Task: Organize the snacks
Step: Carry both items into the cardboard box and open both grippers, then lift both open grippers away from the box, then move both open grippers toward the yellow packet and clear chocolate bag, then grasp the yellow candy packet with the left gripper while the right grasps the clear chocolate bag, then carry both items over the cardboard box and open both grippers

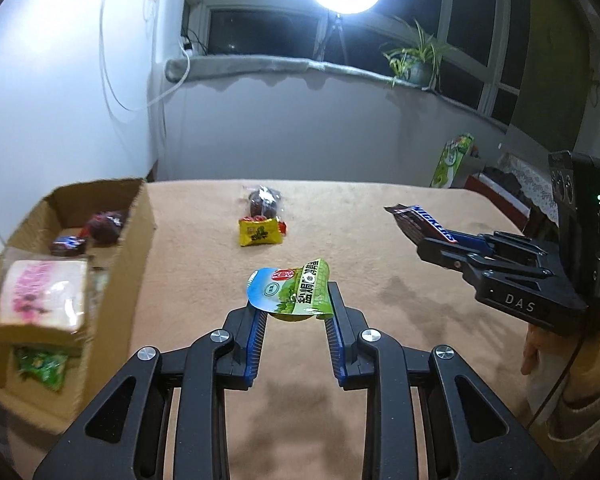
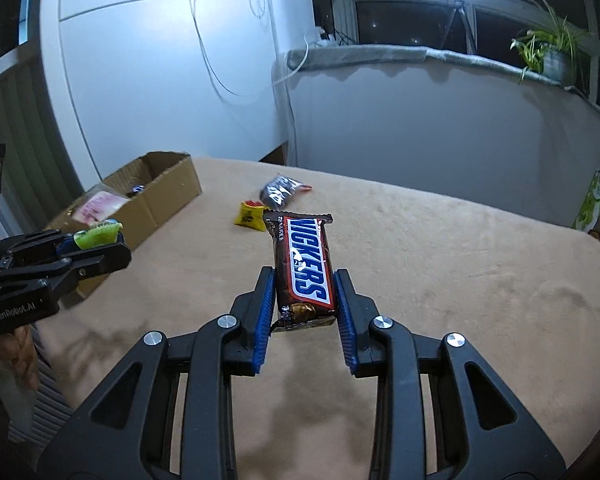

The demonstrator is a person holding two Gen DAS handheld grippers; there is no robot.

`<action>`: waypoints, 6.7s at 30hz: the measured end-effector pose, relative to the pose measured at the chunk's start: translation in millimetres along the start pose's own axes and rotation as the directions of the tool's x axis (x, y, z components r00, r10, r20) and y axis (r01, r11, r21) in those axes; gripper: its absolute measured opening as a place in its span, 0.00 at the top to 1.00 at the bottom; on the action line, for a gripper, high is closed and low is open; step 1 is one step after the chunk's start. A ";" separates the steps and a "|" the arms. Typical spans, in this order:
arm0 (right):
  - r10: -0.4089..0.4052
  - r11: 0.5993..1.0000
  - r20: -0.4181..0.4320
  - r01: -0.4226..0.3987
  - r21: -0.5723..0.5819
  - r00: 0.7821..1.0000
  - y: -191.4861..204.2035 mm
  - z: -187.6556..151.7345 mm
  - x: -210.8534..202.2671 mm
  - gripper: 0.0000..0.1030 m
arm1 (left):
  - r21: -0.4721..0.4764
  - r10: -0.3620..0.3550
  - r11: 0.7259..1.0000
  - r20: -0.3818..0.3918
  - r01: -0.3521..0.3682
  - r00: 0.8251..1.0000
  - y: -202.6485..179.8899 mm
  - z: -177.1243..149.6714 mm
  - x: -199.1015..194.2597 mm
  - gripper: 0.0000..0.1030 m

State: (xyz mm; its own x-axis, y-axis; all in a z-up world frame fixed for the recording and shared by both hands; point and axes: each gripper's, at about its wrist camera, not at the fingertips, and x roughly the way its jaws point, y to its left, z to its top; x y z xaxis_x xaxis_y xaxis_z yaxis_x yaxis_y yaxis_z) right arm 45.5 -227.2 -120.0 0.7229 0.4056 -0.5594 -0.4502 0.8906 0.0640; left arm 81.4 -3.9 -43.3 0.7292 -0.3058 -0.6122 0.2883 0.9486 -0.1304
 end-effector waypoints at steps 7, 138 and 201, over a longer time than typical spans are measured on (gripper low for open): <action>-0.014 0.998 0.038 0.016 -0.055 0.999 36.2 9.4 -30.9 0.70 | -0.015 0.006 1.000 0.058 -0.006 0.998 8.2 -5.3 -40.2 0.75; 0.238 0.966 -0.269 -0.257 -0.039 0.933 -11.7 97.3 201.0 0.04 | -0.146 0.050 0.986 -0.200 -0.080 0.979 40.0 38.4 150.0 0.21; 0.066 0.993 0.042 -0.069 0.093 0.997 -8.1 10.1 -57.7 0.62 | 0.137 -0.069 0.989 0.143 0.050 0.987 -54.0 28.8 -60.2 0.89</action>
State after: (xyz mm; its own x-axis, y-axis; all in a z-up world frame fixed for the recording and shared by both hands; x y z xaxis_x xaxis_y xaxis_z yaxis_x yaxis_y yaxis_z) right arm 12.8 -255.7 -79.9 0.7132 0.4714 -0.5188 -0.4486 0.8756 0.1790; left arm 39.8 -39.1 23.0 0.7888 -0.3794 -0.4836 0.4065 0.9121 -0.0526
